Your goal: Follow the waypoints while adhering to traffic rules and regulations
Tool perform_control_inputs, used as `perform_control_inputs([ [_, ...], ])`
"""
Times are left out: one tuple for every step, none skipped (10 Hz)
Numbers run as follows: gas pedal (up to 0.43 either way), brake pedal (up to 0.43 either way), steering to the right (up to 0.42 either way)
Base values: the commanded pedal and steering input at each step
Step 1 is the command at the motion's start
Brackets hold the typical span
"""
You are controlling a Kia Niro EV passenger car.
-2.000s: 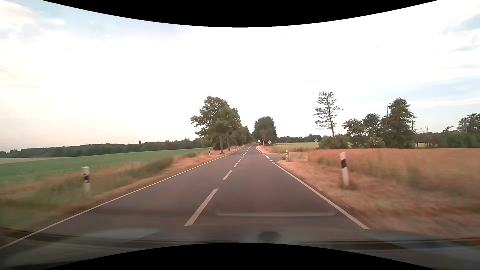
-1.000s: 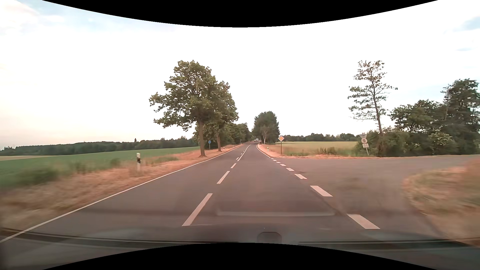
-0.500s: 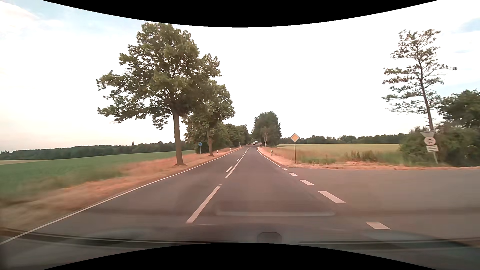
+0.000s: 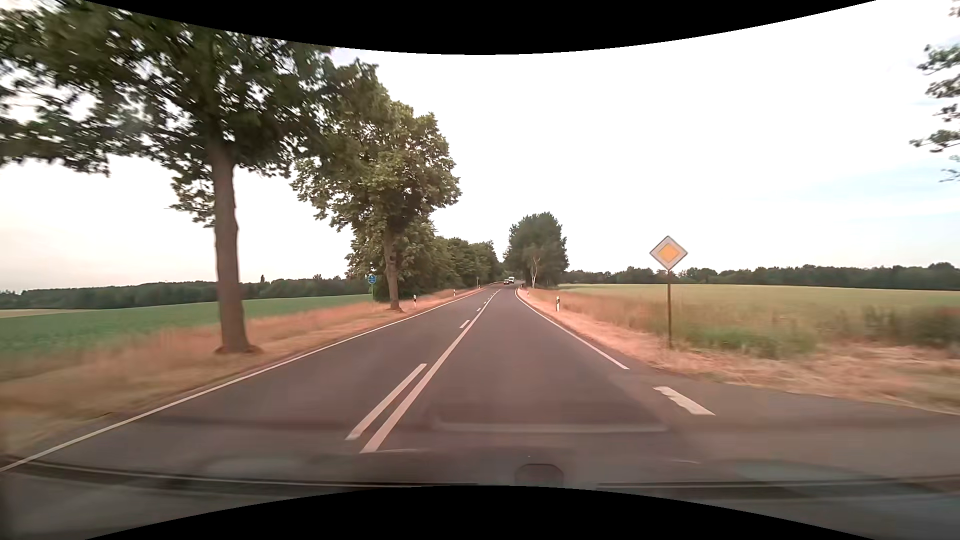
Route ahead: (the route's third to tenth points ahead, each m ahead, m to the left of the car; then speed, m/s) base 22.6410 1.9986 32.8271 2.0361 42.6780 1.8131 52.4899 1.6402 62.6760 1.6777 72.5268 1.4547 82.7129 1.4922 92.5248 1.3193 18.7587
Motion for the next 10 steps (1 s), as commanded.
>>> perform_control_inputs([
  [0.098,0.0,-0.001],
  [0.098,0.0,-0.002],
  [0.098,0.0,-0.004],
  [0.11,0.0,-0.005],
  [0.11,0.0,-0.004],
  [0.11,0.0,-0.004],
  [0.11,0.0,-0.005],
  [0.11,0.0,-0.005],
  [0.11,0.0,-0.004],
  [0.11,0.0,-0.003],
])
